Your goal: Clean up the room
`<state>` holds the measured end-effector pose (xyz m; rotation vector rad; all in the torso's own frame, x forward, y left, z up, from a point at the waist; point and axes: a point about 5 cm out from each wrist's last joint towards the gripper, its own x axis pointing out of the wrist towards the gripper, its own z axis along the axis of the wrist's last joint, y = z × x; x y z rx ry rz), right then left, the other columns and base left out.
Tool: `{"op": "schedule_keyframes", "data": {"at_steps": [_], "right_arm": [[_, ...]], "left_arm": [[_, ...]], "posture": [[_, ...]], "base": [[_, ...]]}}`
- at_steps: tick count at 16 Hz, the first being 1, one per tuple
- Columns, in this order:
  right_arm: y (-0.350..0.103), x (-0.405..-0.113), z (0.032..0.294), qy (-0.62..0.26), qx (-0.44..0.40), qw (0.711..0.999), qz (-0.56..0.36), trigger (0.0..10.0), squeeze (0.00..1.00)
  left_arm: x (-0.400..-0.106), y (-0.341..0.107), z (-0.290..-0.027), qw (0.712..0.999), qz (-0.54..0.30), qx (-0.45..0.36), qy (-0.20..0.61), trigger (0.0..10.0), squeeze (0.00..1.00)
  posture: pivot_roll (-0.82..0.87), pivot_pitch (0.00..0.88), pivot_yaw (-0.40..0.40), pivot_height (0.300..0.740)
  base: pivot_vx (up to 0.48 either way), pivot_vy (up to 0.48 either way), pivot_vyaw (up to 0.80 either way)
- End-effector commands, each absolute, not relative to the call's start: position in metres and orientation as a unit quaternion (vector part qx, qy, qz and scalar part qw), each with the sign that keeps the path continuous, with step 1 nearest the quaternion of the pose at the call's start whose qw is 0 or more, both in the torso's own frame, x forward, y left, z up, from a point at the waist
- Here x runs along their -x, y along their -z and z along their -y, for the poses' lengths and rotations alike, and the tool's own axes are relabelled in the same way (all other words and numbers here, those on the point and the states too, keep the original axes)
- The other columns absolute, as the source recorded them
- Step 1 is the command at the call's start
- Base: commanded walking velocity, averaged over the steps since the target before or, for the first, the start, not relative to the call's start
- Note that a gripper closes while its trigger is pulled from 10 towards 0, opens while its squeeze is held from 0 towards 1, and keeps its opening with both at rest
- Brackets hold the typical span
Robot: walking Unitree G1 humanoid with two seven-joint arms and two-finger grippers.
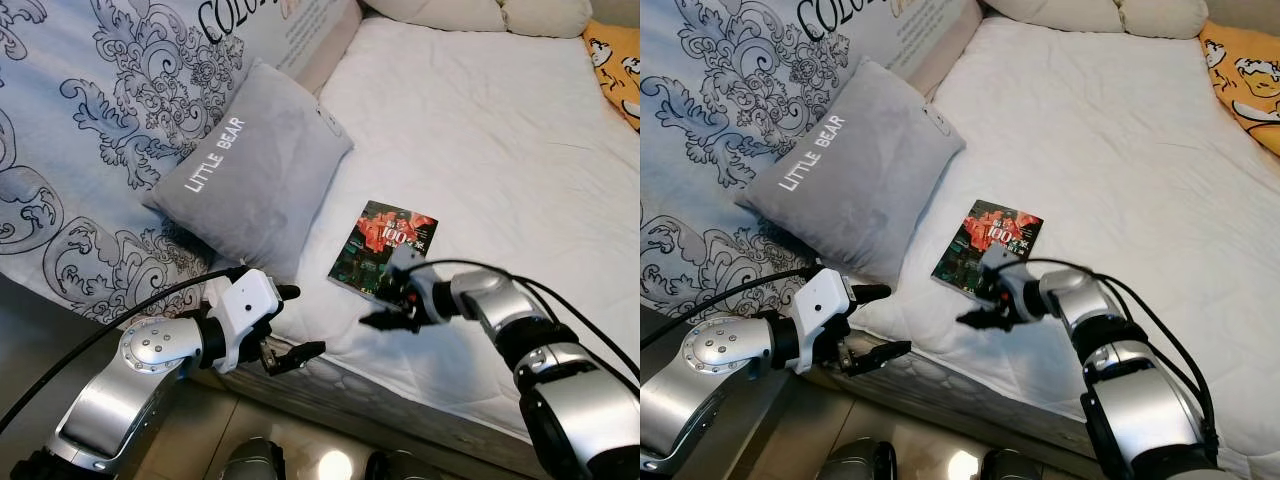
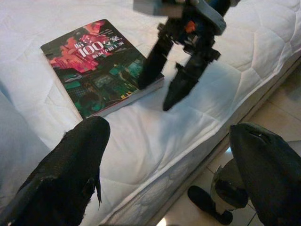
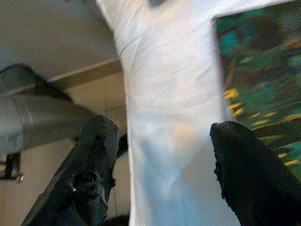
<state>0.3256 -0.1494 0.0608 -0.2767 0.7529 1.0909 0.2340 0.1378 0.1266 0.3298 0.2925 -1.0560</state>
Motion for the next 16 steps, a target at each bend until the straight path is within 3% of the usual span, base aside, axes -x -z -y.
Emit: {"op": "schedule_keyframes", "data": {"at_steps": [1,4,6,8,13,15,16], "right_arm": [[-0.059,-0.323,0.149,-0.512,0.139,0.77,-0.355,10.0,0.0],[-0.055,-0.319,0.154,-0.515,0.164,0.757,-0.367,10.0,0.0],[-0.053,-0.32,0.161,-0.489,0.193,0.764,-0.375,10.0,0.0],[-0.059,-0.329,0.167,-0.447,0.189,0.796,-0.362,10.0,0.0],[-0.064,-0.331,0.168,-0.46,0.2,0.789,-0.355,10.0,0.0],[-0.075,-0.329,0.167,-0.496,0.168,0.787,-0.325,10.0,0.0],[-0.097,-0.328,0.162,-0.517,0.106,0.807,-0.263,10.0,0.0]], "left_arm": [[-0.234,-0.124,-0.138,0.837,-0.142,-0.163,0.503,10.0,0.0],[-0.235,-0.124,-0.138,0.837,-0.141,-0.165,0.503,10.0,0.0],[-0.236,-0.124,-0.137,0.837,-0.14,-0.165,0.503,10.0,0.0],[-0.238,-0.127,-0.134,0.838,-0.135,-0.165,0.502,10.0,0.0],[-0.241,-0.131,-0.13,0.839,-0.129,-0.164,0.502,10.0,0.0],[-0.242,-0.133,-0.125,0.846,-0.117,-0.146,0.5,10.0,0.0],[-0.242,-0.14,-0.121,0.86,-0.101,-0.109,0.488,10.0,0.0]], "posture": [[0.16,0.107,0.012,0.74],[0.16,0.105,0.011,0.74],[0.16,0.101,0.011,0.74],[0.16,0.095,0.009,0.74],[0.15,0.08,0.008,0.74],[0.15,0.066,0.002,0.74],[0.14,0.054,0.0,0.74]], "base": [[0.0,0.0,0.0],[0.0,0.0,0.0],[0.0,0.0,0.0],[0.0,0.0,0.0],[0.0,0.0,0.0],[0.0,0.0,0.0],[0.0,0.0,0.0]]}}
